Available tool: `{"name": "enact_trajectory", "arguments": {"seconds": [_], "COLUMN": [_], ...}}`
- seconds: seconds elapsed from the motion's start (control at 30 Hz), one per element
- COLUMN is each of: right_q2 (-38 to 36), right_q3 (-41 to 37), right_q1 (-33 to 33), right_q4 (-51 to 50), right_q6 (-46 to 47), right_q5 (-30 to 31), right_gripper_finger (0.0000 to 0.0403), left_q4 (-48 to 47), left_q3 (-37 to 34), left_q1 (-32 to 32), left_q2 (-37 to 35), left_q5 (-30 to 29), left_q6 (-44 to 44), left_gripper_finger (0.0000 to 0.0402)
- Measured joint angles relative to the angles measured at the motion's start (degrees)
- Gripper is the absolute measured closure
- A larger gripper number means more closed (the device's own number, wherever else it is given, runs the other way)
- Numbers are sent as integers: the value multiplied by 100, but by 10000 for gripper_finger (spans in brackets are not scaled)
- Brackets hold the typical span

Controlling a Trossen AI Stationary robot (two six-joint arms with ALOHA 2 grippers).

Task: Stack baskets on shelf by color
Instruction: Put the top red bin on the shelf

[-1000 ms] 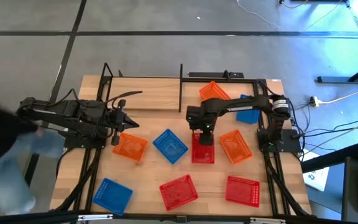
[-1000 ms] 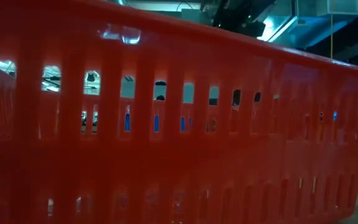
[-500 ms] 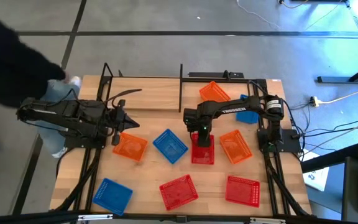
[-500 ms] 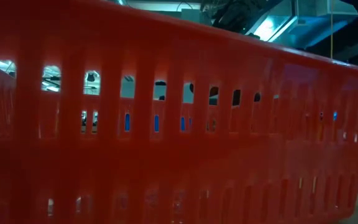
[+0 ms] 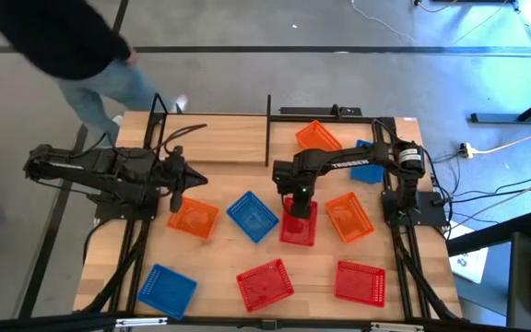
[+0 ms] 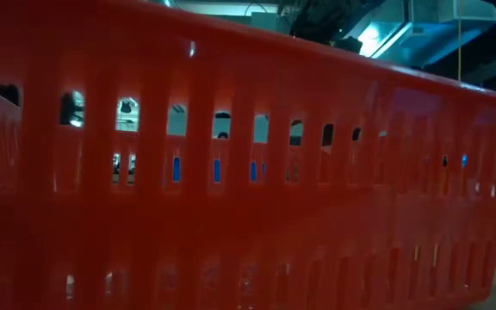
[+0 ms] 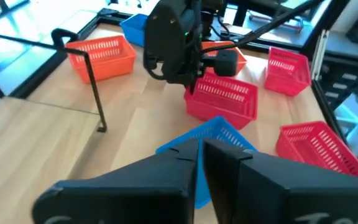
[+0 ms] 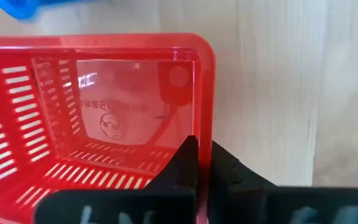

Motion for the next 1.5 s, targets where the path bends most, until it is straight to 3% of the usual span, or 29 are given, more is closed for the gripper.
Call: {"name": "enact_trajectory", "arguments": {"seconds": [0.2, 0.3, 0.47, 0.63, 0.73, 0.87, 1.1, 1.27, 1.5], "right_q2": [0, 0, 0, -7, -7, -7, -7, -7, -7], "right_q3": [531, 1014, 1984, 2883, 3345, 3760, 3949, 3949, 3949], "right_q1": [-2, -2, 2, 176, 367, 588, 726, 726, 801], "right_q4": [-259, -807, -1527, -1819, -1814, -1823, -1755, -1642, -1525], "right_q6": [8, 18, 283, 619, 661, 746, 750, 747, 595], "right_q5": [525, 1242, 2223, 3740, 4432, 5172, 6450, 6695, 6903], "right_gripper_finger": [402, 402, 402, 403, 403, 403, 403, 403, 403], "left_q4": [1, 27, 208, 443, 605, 1578, 3062, 4240, 5118], "left_q3": [0, 0, 0, 4, 0, 2, 2, 0, 0], "left_q1": [-2, 4, -27, -140, -220, -431, -787, -937, -906], "left_q2": [3, 49, 48, 215, 420, 825, 1756, 2457, 3248], "left_q5": [-268, -530, -516, -515, -572, -1047, -2737, -3439, -3992], "left_q6": [-686, -993, -740, -830, -559, 227, 1684, 2744, 3225], "left_gripper_finger": [325, 312, 312, 312, 311, 313, 314, 314, 314]}}
